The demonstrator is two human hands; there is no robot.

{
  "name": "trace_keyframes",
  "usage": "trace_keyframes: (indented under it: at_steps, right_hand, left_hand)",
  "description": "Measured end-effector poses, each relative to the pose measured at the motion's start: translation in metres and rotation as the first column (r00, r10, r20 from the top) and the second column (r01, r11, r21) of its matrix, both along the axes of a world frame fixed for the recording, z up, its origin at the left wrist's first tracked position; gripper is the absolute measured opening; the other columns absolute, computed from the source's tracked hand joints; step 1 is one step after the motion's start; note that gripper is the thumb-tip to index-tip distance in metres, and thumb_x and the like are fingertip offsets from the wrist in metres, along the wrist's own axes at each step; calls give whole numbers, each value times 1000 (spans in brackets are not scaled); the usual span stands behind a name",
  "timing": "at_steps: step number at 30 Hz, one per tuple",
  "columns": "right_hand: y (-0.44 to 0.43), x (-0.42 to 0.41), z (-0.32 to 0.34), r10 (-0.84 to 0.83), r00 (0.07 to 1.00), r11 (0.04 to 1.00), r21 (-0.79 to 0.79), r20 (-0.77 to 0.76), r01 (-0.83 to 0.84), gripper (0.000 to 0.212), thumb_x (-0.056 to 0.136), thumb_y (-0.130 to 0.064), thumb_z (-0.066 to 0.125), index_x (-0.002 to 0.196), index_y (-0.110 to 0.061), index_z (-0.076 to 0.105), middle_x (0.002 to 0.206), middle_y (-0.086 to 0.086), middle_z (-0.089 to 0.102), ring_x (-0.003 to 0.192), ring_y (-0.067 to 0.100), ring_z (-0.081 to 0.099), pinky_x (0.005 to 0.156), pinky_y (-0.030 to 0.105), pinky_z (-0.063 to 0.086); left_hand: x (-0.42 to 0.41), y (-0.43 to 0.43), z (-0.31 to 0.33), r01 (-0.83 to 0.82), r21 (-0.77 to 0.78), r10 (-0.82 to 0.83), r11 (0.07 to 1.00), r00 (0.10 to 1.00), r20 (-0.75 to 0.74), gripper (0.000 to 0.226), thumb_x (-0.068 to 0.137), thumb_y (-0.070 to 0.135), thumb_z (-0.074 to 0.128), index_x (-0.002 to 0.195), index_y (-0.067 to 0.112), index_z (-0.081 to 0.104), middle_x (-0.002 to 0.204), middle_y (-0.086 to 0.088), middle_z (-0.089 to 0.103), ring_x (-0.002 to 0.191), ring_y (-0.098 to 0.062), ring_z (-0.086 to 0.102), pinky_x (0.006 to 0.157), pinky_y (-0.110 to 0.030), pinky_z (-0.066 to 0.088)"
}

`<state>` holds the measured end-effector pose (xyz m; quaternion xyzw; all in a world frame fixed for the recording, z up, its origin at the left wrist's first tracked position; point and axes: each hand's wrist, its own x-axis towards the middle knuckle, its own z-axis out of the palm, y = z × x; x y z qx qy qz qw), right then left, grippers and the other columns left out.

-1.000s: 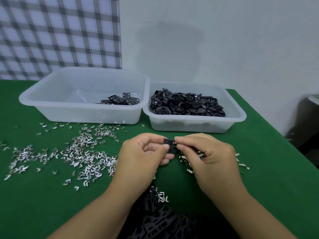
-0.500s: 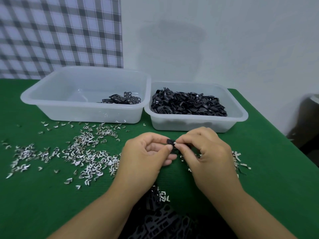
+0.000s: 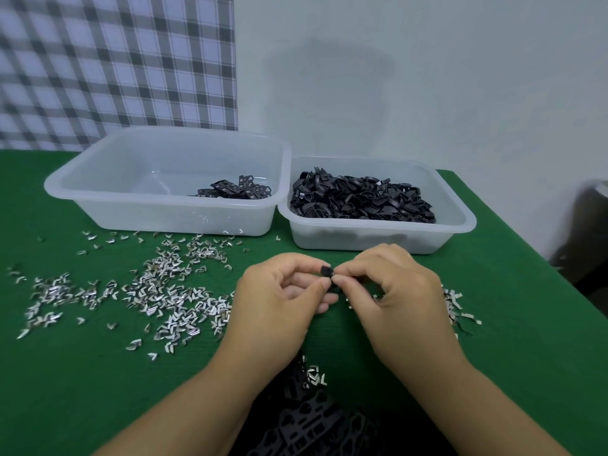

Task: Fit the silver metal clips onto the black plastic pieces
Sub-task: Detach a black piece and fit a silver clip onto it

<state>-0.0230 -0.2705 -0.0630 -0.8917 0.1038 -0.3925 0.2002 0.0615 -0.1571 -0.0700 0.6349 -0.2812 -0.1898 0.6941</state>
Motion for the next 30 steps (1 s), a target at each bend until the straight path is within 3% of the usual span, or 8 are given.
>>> trace_keyframes:
  at_steps: [5,10,15,18,23,26,30]
  right_hand:
    - [-2,-2,1,93,993,958,278,-73,-69,16,77,-13,73,90,-21,70,88,-17,61,83,3,55,74,13,41]
    - [-2,-4,4,186,977,893,432,-103,-125,21,78,-11,71,82,-31,67,84,-13,66,83,1,59,75,11,43]
    - [0,-2,5,144,977,946,312,-158,-89,12,80,-12,68,83,-24,68,82,-18,62,85,2,54,77,10,39]
    - [1,-1,7,126,977,962,261,-173,-78,9,80,-14,69,86,-20,70,84,-13,64,88,8,55,80,18,41]
    - [0,-14,16,113,977,984,157,-178,-86,29,73,-27,74,100,-29,64,98,-14,55,94,6,49,83,15,37]
    - [4,-21,18,296,903,949,204,-313,-240,16,72,-23,76,84,-30,68,91,-16,57,91,3,54,83,21,42]
    - [7,-21,16,481,706,873,353,-519,-335,9,74,-20,76,77,-26,70,81,-11,61,79,5,58,75,26,47]
  left_hand:
    - [-1,0,-2,-9,18,7,1000,990,139,42,85,-5,62,87,36,53,69,-8,69,64,-13,71,61,-18,53]
    - [1,1,-4,-20,61,7,998,976,219,41,84,-3,64,87,35,50,69,-1,70,61,-10,67,60,-15,50]
    - [3,0,-5,-1,48,-6,999,989,148,36,83,-1,66,85,32,52,69,-1,72,63,-13,69,63,-19,52]
    - [2,0,-4,15,12,-17,1000,994,108,31,83,-6,65,89,23,56,69,-7,72,62,-11,69,62,-15,52]
    - [5,-1,-4,-73,-7,73,997,997,26,25,85,-5,63,93,18,61,68,-11,71,59,-9,70,57,-13,51]
    - [9,-2,-7,-150,-26,149,988,988,-43,22,86,-5,61,95,15,60,68,-12,69,62,-11,71,57,-15,52]
    - [10,-3,-9,-162,-32,160,986,986,-53,22,85,-5,61,91,17,60,62,-7,68,65,-14,73,56,-15,53]
